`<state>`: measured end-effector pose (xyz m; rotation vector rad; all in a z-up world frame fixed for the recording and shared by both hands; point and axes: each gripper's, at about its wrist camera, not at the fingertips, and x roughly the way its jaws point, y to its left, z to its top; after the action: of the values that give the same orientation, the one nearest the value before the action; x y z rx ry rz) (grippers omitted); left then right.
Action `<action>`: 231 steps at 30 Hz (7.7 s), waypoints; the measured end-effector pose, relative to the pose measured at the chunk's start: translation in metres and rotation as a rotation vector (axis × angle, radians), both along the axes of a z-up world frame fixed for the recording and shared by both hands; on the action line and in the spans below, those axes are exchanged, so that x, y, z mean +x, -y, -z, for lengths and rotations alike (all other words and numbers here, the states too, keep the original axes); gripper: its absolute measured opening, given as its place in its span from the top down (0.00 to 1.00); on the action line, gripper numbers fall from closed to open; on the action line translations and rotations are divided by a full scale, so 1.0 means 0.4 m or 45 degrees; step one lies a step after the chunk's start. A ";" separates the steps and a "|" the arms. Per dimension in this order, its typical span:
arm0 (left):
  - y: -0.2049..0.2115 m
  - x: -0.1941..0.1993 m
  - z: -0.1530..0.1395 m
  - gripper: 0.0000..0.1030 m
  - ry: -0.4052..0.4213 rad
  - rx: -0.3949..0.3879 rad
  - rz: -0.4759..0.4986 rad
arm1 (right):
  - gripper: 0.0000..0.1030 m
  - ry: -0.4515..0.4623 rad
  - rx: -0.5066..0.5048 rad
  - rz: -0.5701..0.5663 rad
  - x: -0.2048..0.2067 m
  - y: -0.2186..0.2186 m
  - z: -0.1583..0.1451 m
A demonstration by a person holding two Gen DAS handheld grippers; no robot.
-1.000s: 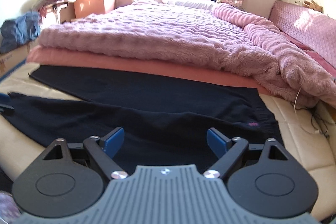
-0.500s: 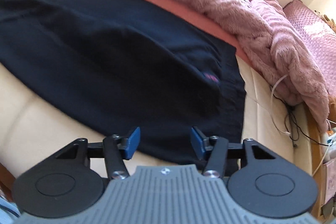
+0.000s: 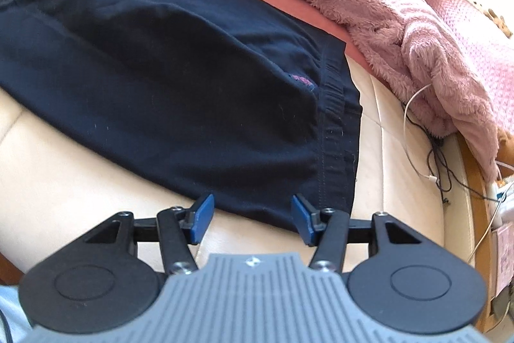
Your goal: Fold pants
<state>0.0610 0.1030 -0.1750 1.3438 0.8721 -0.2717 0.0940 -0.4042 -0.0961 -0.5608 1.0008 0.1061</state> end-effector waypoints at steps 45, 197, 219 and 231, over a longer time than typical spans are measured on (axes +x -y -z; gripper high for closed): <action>-0.047 0.092 -0.243 0.99 0.305 -0.540 -0.660 | 1.00 0.072 -0.728 -0.567 -0.093 0.048 0.083; -0.390 0.262 -0.105 0.45 0.453 -2.201 -1.752 | 0.70 0.136 0.510 0.485 0.311 -0.288 0.032; -0.401 0.411 -0.264 0.99 0.458 -2.004 -1.486 | 0.69 0.060 0.467 0.513 0.347 -0.312 0.063; -0.580 0.543 -0.292 1.00 0.244 -1.956 -1.515 | 0.69 0.053 0.473 0.502 0.351 -0.306 0.064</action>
<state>0.2781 0.3350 -0.0582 -0.6254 0.8078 0.1551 0.2343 -0.2817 -0.1216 -0.0218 1.0040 -0.0702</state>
